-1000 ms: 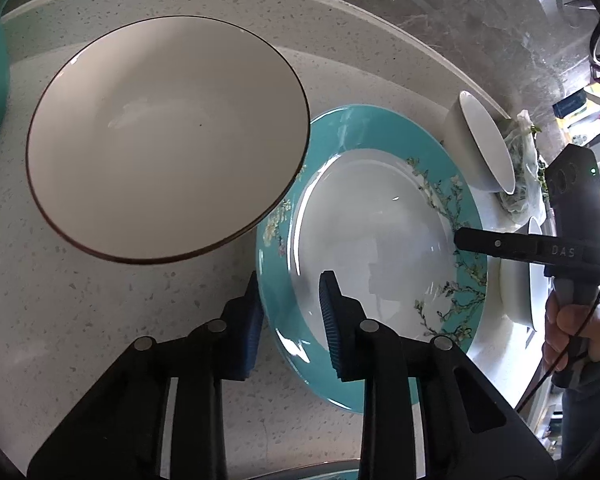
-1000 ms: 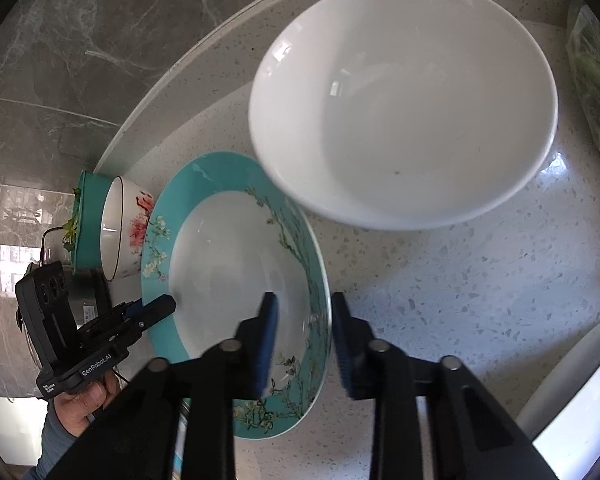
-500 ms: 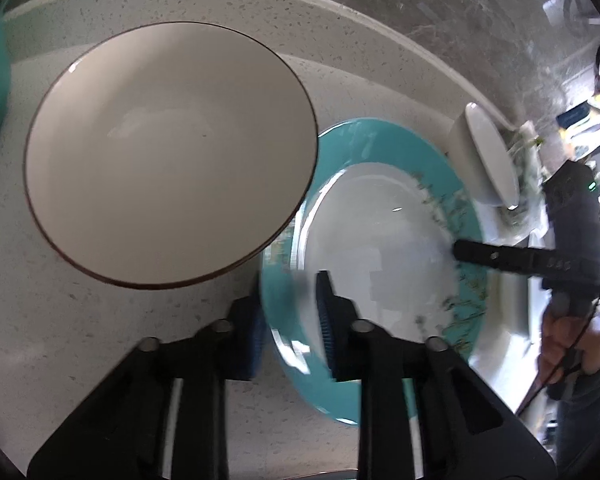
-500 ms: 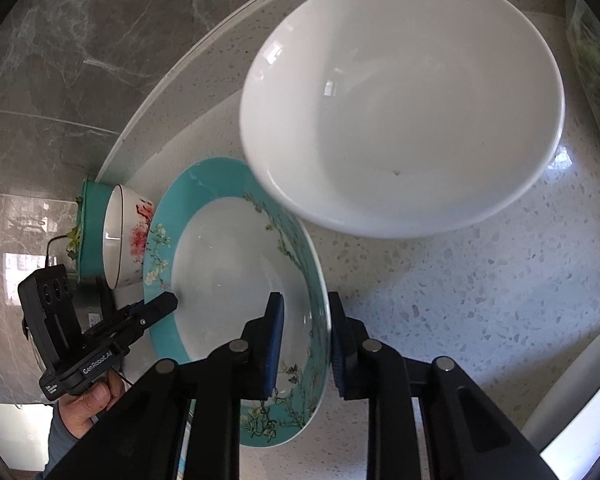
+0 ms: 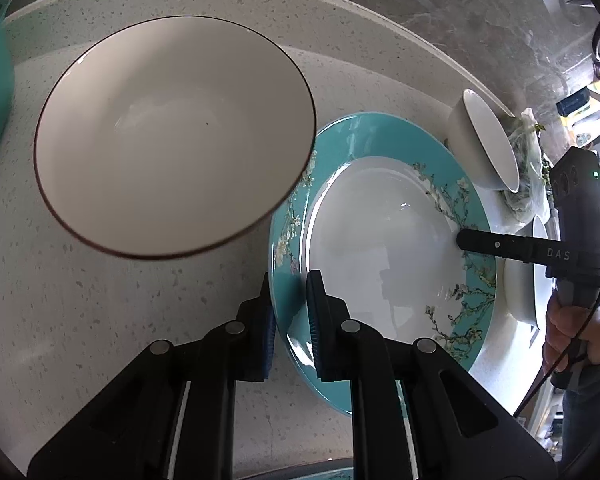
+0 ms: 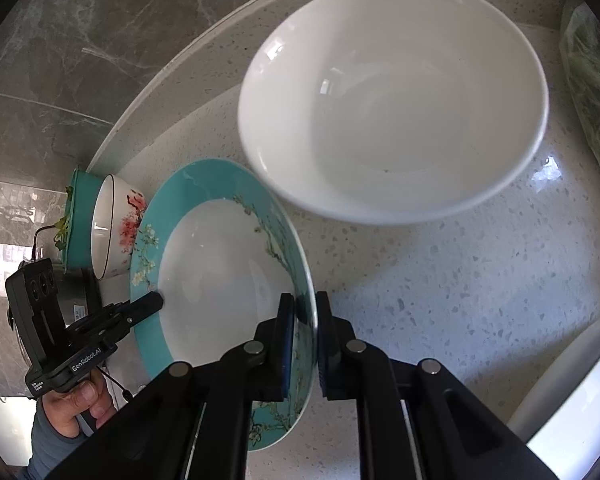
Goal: Organize plates and bowls
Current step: 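Close both tools on the rim of the smaller teal floral plate, then lift the teal plate with both tools and carry it over the plate stack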
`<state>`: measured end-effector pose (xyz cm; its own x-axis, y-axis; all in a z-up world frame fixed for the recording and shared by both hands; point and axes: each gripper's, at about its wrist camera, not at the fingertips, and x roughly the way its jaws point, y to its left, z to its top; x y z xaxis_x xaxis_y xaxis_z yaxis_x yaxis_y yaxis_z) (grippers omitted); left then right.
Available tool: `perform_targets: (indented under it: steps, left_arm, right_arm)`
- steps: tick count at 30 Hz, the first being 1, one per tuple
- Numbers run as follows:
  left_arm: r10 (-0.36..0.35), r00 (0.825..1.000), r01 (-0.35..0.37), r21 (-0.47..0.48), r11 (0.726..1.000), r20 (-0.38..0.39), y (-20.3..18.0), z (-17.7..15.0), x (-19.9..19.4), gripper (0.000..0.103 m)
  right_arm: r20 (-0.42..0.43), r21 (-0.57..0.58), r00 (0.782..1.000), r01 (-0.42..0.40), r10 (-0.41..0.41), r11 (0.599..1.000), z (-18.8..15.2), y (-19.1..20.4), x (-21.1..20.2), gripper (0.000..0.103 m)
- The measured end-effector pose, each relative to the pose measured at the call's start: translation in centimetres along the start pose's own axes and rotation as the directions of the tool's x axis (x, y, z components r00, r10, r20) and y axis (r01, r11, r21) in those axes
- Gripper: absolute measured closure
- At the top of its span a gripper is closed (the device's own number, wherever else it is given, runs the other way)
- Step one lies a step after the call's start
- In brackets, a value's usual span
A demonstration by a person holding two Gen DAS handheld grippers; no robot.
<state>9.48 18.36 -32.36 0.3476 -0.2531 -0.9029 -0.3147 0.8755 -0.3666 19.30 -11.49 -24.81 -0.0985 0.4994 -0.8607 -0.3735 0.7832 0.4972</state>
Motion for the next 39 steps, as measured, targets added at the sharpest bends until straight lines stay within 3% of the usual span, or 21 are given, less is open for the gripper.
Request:
perform_targets:
  steps: [12, 21, 31, 39]
  left_arm:
    - [-0.011, 0.999, 0.010, 0.016, 1.000, 0.048, -0.5, -2.1, -3.1, 0.091]
    - [-0.013, 0.992, 0.011, 0.019, 1.000, 0.127, -0.9, -5.9, -10.1, 0.091]
    - [0.015, 0.983, -0.003, -0.066, 0.998, 0.184, 2.3, -14.3, -17.8, 0.091]
    - [0.052, 0.983, -0.026, -0.146, 0.989, 0.175, 5.6, -22.0, -19.9, 0.090]
  right_arm:
    - [0.043, -0.032, 0.999, -0.006, 0.007, 0.999, -1.2, 1.0, -1.4, 0.091]
    - [0.089, -0.122, 0.995, -0.029, 0.040, 0.992, -3.5, 5.0, -4.9, 0.091]
    - [0.059, -0.241, 0.994, -0.071, 0.087, 0.968, -7.6, 11.4, -5.2, 0.091]
    - [-0.017, -0.293, 0.996, -0.091, 0.090, 0.952, -11.6, 14.9, -2.0, 0.091]
